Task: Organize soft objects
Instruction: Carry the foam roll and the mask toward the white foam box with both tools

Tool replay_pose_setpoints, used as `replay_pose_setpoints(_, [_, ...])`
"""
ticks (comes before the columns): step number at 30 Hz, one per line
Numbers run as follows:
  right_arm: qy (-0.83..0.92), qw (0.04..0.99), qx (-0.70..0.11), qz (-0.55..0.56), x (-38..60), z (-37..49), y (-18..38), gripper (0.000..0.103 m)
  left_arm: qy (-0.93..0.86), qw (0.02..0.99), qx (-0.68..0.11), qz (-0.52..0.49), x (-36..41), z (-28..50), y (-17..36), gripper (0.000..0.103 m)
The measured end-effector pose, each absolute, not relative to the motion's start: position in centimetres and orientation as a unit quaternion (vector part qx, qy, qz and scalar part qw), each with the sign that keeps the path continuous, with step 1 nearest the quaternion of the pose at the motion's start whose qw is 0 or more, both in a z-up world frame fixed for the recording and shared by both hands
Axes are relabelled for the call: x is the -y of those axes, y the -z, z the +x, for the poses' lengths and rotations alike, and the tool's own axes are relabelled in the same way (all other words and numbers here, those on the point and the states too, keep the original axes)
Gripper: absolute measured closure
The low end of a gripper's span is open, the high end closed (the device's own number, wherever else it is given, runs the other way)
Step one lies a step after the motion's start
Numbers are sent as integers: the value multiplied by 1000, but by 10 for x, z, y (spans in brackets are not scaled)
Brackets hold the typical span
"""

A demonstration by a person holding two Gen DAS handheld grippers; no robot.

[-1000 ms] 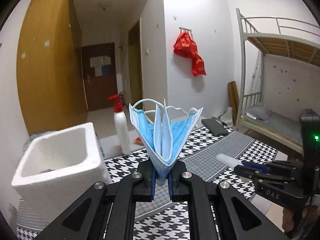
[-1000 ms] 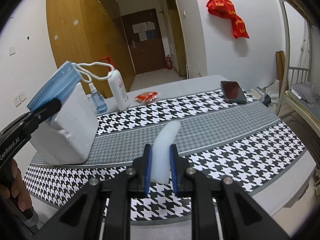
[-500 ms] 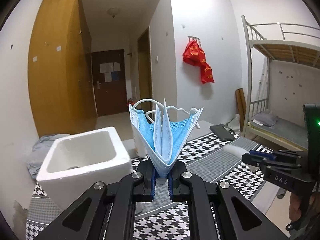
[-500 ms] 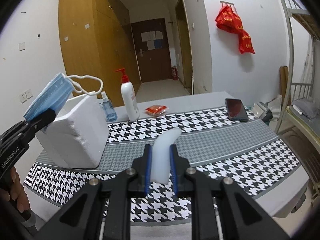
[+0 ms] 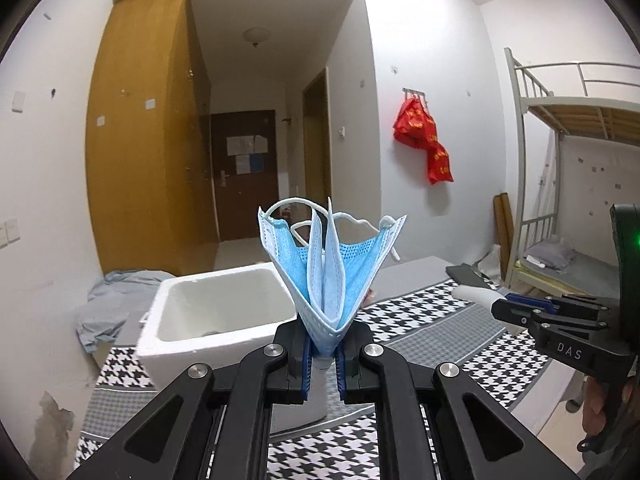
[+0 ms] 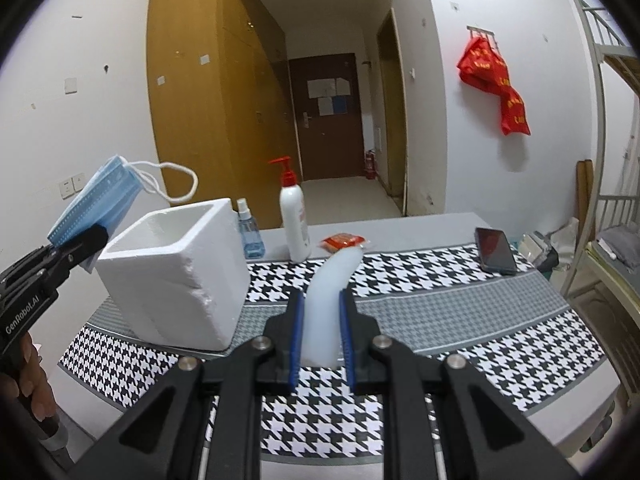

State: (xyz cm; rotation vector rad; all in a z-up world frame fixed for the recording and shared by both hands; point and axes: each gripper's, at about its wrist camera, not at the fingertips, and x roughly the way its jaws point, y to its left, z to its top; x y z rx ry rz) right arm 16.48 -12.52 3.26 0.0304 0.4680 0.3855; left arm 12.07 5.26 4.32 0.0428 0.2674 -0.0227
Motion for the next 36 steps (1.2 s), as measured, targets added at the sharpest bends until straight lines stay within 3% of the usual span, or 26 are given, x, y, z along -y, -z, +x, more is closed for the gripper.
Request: replay_pose_setpoints(36, [-313,931,-184,-41,42,168,-62,82,-109,980,-164,-33,-123,88,-16,93])
